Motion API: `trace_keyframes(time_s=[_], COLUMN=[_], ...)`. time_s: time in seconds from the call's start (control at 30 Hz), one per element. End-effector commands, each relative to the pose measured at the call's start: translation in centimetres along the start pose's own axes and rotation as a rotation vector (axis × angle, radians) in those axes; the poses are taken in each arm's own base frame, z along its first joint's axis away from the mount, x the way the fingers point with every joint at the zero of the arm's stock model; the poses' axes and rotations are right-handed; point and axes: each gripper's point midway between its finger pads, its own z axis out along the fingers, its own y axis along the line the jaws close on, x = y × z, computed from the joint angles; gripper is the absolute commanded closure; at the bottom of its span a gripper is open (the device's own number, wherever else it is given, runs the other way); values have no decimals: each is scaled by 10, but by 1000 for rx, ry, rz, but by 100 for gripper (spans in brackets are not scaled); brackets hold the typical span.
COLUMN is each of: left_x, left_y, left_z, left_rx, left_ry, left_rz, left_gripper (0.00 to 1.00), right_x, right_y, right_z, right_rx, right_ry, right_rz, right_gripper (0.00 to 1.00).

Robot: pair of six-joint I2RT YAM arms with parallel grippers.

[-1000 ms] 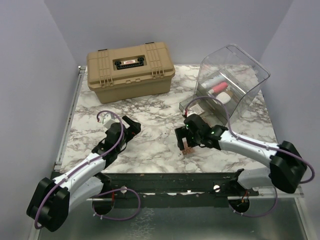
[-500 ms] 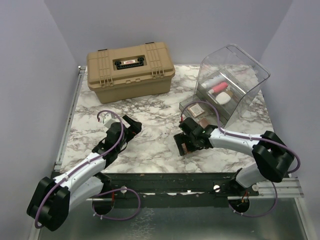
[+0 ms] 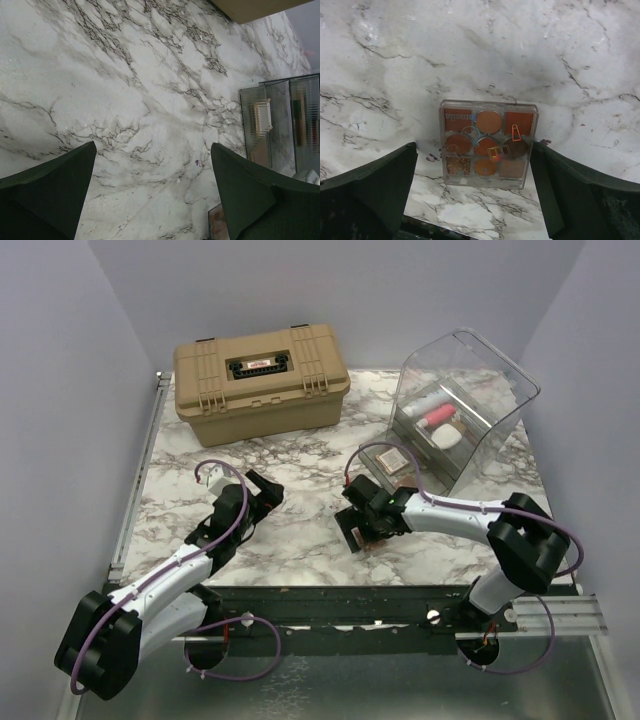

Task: Organize the makeup
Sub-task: Pick up the makeup from the center of the board.

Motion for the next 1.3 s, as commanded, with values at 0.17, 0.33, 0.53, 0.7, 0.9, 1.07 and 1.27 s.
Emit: trace_keyframes(time_s=[0.17,0.33,0.53,0.7,0.9,1.07,1.27], left_x=[-4,-4,-4,-6,-4,-5,-7], left_y=[-7,-7,-5,-6,-4,-5,-4], left_z=[0,1,1,1,1,1,0], left_rx=[24,23,21,22,19,21,18], left_ry=[-4,1,1,-2,0,-1,-8], left_rz=[-7,-6,-3,-5,-7,-5,-6], left_gripper=[1,1,1,1,1,1,1], right_x=[8,16,19,17,21,27,37], right_y=[10,6,14,7,8,-2,4], right_z=[7,3,-2,-1,1,2,3], right_rx=[37,35,-24,32,25,82,33], right_ry=[60,70,74,87,107,117,140], right_rz=[-50,-72,-84,-79,-78,-34,-32], right_gripper=[0,6,15,19,27,19,29])
